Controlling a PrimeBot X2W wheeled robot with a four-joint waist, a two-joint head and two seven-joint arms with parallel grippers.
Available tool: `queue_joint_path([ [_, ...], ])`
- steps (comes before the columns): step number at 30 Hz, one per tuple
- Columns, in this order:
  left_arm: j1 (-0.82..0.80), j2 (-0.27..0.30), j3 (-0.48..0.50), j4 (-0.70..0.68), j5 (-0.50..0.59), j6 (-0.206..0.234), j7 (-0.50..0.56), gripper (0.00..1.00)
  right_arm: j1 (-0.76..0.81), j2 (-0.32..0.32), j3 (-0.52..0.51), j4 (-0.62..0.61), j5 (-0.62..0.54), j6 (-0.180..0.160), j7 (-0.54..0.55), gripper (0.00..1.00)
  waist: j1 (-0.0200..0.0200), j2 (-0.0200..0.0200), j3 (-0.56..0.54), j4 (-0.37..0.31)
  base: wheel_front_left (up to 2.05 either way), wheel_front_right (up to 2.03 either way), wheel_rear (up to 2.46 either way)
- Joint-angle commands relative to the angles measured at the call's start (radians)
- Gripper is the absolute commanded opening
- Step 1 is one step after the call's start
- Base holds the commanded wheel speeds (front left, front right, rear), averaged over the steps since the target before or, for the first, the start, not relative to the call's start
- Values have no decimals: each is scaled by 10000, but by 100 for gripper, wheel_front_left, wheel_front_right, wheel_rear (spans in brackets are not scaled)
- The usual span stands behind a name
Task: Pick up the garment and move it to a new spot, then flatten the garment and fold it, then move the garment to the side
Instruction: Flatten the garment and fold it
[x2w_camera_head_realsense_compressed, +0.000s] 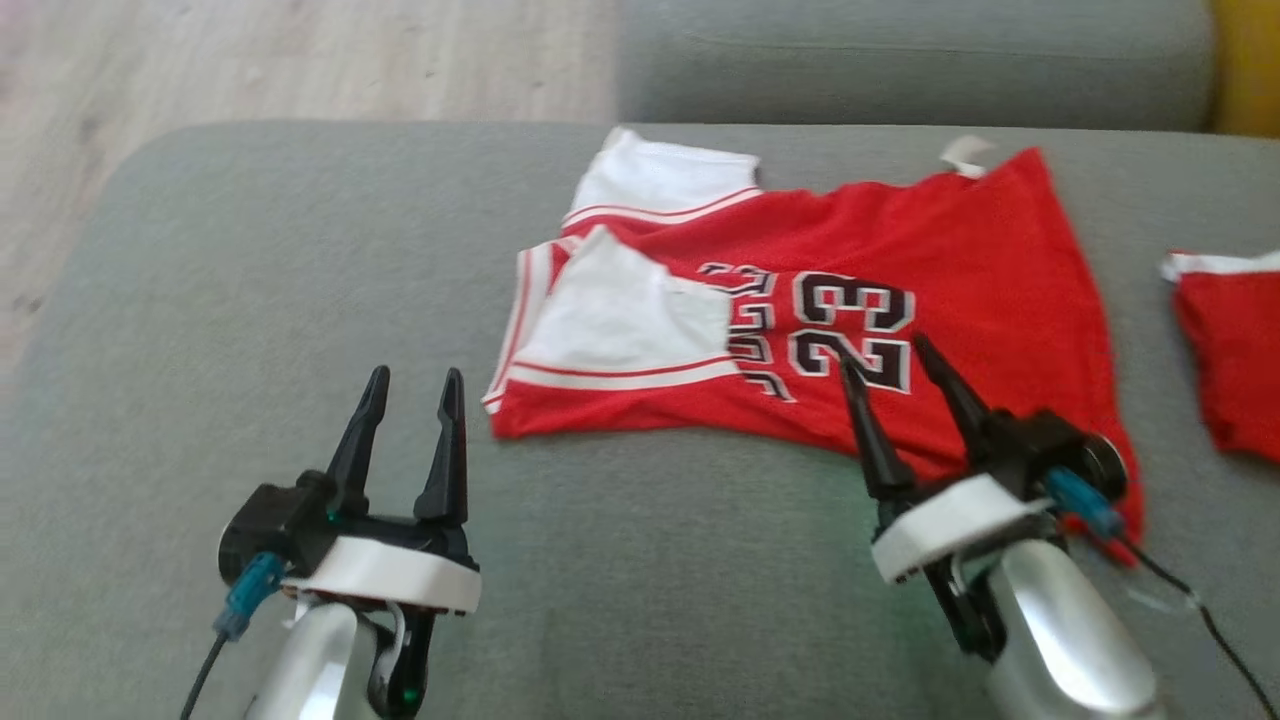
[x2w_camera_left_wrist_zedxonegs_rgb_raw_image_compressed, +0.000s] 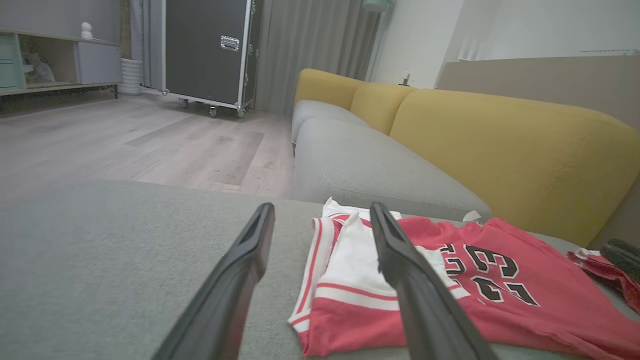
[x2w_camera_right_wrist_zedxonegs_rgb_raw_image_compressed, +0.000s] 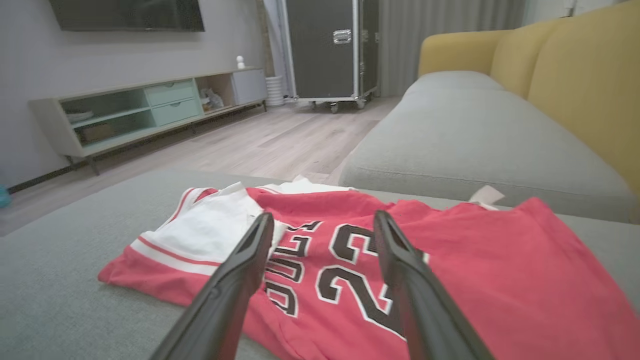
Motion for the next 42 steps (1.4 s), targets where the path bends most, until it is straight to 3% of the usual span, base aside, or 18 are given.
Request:
queue_joint_path([
  [1, -530, 26, 318, -268, 100, 16, -44, 100, -707, -50, 438, 52, 179, -17, -91, 100, 0, 0, 201, 499, 0, 0, 0],
  [10, -673, -71, 115, -214, 69, 15, -44, 100, -2749, -261, 1701, 2681, 1002, -17, 630, 100, 0, 0, 544, 1658, 0, 0, 0],
  [18, -864, -150, -200, -147, -71, 15, -44, 100, -4278, -486, 2122, 5075, 1501, -17, 613, 100, 0, 0, 851, 2588, 0, 0, 0],
  [27, -929, -186, -265, -176, -149, 15, -44, 100, -5051, -532, 2625, 6687, 1627, -17, 282, 100, 0, 0, 1075, 2969, 0, 0, 0],
  [29, -932, -189, -262, -182, -152, 15, -44, 100, -5165, -496, 2750, 6851, 1682, -17, 214, 0, 0, 0, 1120, 2981, 0, 0, 0],
  [36, -878, -196, -110, -107, -142, 15, -44, 100, -4981, -181, 3633, 6228, 2214, -17, -73, 0, 0, 0, 947, 2635, 0, 0, 0],
  [42, -767, -183, 223, -102, 49, 15, -44, 100, -3973, 6, 4878, 4400, 2862, -17, -102, 0, 0, 0, 468, 2020, 0, 0, 0],
])
